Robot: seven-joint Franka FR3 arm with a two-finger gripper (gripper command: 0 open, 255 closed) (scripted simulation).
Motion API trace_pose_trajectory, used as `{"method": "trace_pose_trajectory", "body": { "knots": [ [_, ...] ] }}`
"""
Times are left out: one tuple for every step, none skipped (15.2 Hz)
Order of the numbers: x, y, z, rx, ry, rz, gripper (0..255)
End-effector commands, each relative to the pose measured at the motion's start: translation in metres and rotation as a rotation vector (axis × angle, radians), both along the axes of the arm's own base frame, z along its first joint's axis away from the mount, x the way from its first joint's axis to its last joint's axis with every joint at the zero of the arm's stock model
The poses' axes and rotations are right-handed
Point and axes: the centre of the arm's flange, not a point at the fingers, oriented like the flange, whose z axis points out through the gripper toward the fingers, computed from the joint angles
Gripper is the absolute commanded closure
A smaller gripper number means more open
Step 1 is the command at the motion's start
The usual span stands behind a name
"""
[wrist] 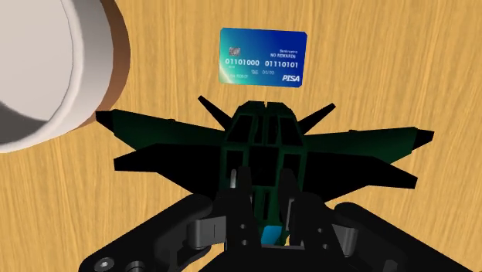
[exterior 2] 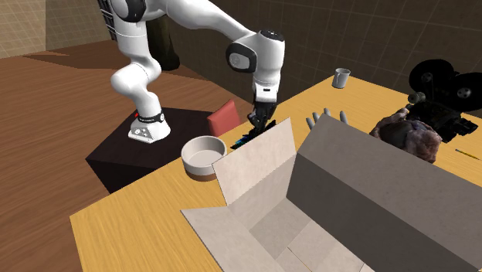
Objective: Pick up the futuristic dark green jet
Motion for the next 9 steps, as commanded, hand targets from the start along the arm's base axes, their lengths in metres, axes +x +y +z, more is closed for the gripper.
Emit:
{"method": "trace_pose_trajectory", "body": {
  "knots": [
    [0.0,-0.001,0.011,0.0,0.0,0.0,255],
    [0.0,-0.001,0.016,0.0,0.0,0.0,255],
    [0.0,-0.001,0.021,0.0,0.0,0.0,255],
    [0.0,-0.001,0.026,0.0,0.0,0.0,255],
    [0.0,-0.001,0.032,0.0,0.0,0.0,255],
    [0.0,-0.001,0.037,0.0,0.0,0.0,255],
    [0.0,-0.001,0.042,0.0,0.0,0.0,255],
    [0.0,-0.001,0.043,0.0,0.0,0.0,255],
    [0.0,-0.001,0.043,0.0,0.0,0.0,255]
  ]
}}
